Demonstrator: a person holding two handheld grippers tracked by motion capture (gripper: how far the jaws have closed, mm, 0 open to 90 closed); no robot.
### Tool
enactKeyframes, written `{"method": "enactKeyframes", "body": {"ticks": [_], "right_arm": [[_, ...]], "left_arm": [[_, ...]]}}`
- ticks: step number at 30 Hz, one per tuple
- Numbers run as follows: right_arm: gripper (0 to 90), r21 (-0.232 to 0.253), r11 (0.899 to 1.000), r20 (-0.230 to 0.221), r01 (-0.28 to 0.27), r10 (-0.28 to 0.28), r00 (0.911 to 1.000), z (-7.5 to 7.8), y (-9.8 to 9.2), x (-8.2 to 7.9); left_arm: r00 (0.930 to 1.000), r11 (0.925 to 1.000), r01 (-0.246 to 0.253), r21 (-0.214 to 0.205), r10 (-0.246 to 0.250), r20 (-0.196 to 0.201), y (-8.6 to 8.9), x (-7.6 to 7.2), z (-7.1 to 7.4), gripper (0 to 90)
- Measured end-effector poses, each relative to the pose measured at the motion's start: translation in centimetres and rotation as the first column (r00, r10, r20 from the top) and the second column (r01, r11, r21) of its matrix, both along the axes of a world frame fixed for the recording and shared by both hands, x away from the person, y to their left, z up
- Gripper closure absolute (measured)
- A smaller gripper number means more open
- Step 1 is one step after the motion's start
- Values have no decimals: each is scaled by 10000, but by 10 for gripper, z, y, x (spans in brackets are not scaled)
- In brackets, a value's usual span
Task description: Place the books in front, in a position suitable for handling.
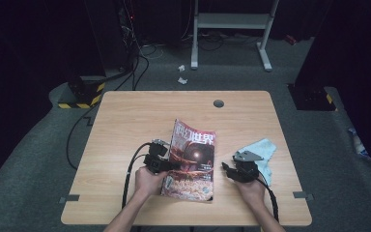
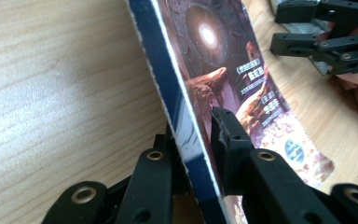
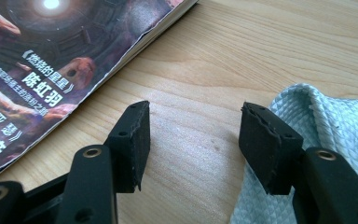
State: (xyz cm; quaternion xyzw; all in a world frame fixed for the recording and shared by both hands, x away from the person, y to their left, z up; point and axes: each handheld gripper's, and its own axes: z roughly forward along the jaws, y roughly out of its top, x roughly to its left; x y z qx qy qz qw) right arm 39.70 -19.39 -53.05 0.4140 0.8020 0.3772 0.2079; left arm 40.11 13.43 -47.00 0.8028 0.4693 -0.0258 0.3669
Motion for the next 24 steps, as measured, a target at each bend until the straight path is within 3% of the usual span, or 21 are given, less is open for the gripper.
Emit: {"method": "enactKeyframes", "body": {"ticks": [10, 18, 24], "right_arm": [[436, 19, 10000, 50, 11, -11, 10000, 0, 0, -1], [436, 38, 10000, 31, 37, -37, 10000, 0, 0, -1], [436, 38, 10000, 30, 27, -27, 10000, 0, 0, -1]], "left_arm": [[9997, 9998, 222, 16, -222, 71, 3, 2, 17, 836], [9986, 9982, 501, 325, -506, 135, 0, 2, 28, 837], [9958, 9944, 856, 618, -875, 285, 0, 3, 45, 836]]}}
